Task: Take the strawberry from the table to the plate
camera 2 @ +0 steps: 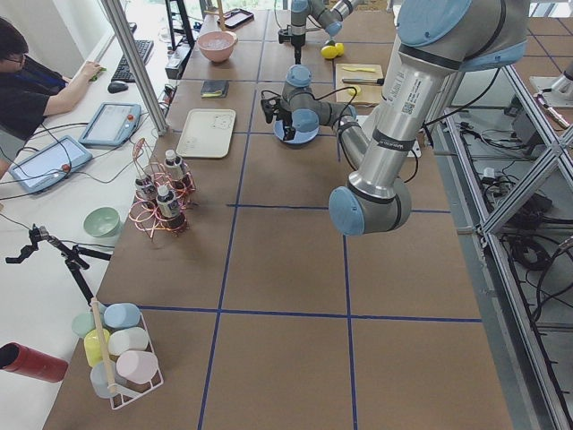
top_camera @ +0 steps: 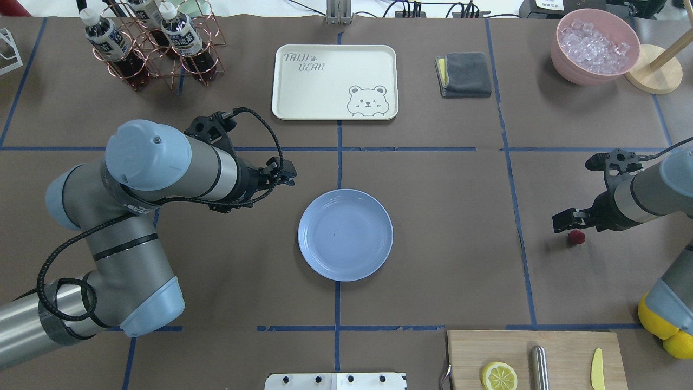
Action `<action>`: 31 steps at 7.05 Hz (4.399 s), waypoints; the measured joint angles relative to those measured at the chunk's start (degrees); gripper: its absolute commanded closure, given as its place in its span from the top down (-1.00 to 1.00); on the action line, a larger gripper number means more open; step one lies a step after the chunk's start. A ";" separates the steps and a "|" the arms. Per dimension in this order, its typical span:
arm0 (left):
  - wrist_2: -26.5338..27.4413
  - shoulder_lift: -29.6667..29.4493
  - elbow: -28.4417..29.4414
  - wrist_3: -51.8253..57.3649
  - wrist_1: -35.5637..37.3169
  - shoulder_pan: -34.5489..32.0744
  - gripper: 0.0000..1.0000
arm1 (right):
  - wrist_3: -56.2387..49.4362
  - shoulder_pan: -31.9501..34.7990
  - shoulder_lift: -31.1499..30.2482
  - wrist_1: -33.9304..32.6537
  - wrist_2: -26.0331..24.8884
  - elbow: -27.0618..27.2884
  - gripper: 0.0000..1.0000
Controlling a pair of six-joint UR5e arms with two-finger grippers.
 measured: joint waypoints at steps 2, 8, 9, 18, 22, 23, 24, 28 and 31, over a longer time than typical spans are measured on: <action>-0.09 0.00 0.35 0.42 -0.04 -0.24 1.00 | -0.02 -0.29 -0.56 -0.03 0.15 -0.06 0.08; -0.11 0.00 0.51 0.49 -0.13 -0.71 1.00 | -0.34 -0.23 -0.58 0.00 -0.38 0.31 -1.00; -0.19 0.00 0.47 0.73 -0.07 -1.16 1.00 | -0.44 -0.16 -0.62 0.03 -0.60 0.78 -1.00; -9.04 12.57 0.30 37.99 2.12 -20.40 1.00 | 9.98 -6.60 36.07 -32.26 -1.59 6.16 -1.00; -12.03 18.87 1.06 56.75 2.21 -29.92 1.00 | 13.82 -16.71 46.61 -29.83 -11.80 -6.75 -1.00; -12.12 19.23 1.21 58.14 2.22 -30.74 1.00 | 14.10 -17.81 47.18 -27.11 -12.93 -9.58 -1.00; -12.14 19.84 1.39 59.79 2.21 -31.68 1.00 | 14.22 -18.28 47.64 -24.97 -13.37 -11.48 -1.00; -12.24 22.23 2.67 67.19 2.14 -35.92 1.00 | 14.33 -18.83 48.92 -23.50 -13.59 -14.20 -1.00; -12.25 24.41 3.87 71.64 1.78 -38.31 1.00 | 14.34 -19.00 50.41 -23.44 -13.59 -16.18 -0.66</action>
